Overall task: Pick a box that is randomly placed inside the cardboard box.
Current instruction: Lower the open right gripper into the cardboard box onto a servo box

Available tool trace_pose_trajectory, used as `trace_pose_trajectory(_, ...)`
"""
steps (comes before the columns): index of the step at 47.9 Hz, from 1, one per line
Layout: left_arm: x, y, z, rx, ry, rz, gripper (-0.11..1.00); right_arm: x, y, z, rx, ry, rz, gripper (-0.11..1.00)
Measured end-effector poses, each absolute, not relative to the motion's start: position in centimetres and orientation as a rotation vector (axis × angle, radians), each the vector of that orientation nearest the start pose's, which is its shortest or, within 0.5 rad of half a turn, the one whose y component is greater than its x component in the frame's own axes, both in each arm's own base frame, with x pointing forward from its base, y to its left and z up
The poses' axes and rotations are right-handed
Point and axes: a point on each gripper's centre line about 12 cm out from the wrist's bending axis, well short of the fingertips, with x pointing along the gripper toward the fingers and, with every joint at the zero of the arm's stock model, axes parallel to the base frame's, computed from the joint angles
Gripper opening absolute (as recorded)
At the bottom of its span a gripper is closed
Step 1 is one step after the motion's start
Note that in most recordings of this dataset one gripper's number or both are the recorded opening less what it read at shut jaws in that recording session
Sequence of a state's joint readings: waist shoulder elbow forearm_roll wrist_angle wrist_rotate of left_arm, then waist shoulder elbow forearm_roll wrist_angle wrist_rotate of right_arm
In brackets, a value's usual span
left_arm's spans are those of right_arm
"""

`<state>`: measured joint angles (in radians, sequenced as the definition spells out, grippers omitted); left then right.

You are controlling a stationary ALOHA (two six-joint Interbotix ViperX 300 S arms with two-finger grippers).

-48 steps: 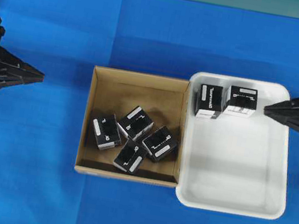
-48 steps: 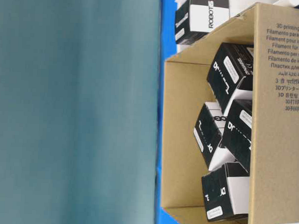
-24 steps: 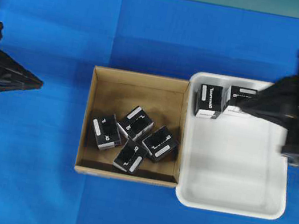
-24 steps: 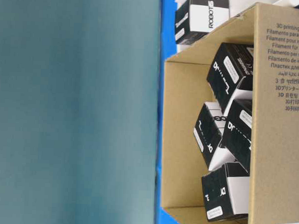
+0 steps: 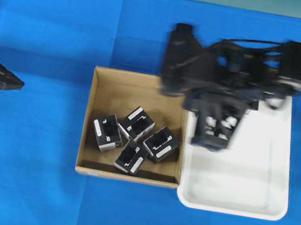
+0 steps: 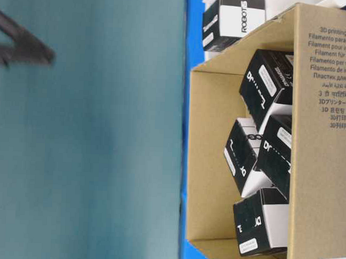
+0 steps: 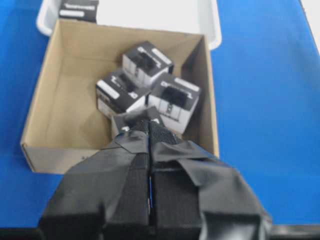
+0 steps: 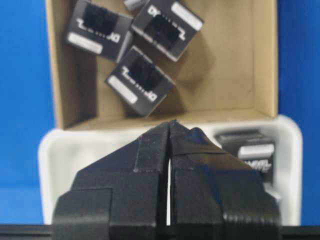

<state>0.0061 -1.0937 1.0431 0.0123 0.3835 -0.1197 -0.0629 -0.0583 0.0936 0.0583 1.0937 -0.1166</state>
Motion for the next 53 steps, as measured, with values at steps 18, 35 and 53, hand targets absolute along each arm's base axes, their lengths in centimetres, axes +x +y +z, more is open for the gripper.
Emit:
trace_pose_trajectory(18,17.2,0.1,29.3,-0.106,0.335,0.027,-0.07,45.3,-1.8,27.5,-0.15,1.215,0.15,0.0)
trace_pose_trajectory(35,17.2,0.1,29.4,-0.107,0.332,0.027,-0.07,48.3,-1.4,25.2,-0.3,1.203,0.26,0.02)
trace_pose_trajectory(53,17.2,0.1,29.4,-0.11,0.334,0.028,-0.07,49.4,-0.8,23.1,-0.357,1.228,0.315,0.15)
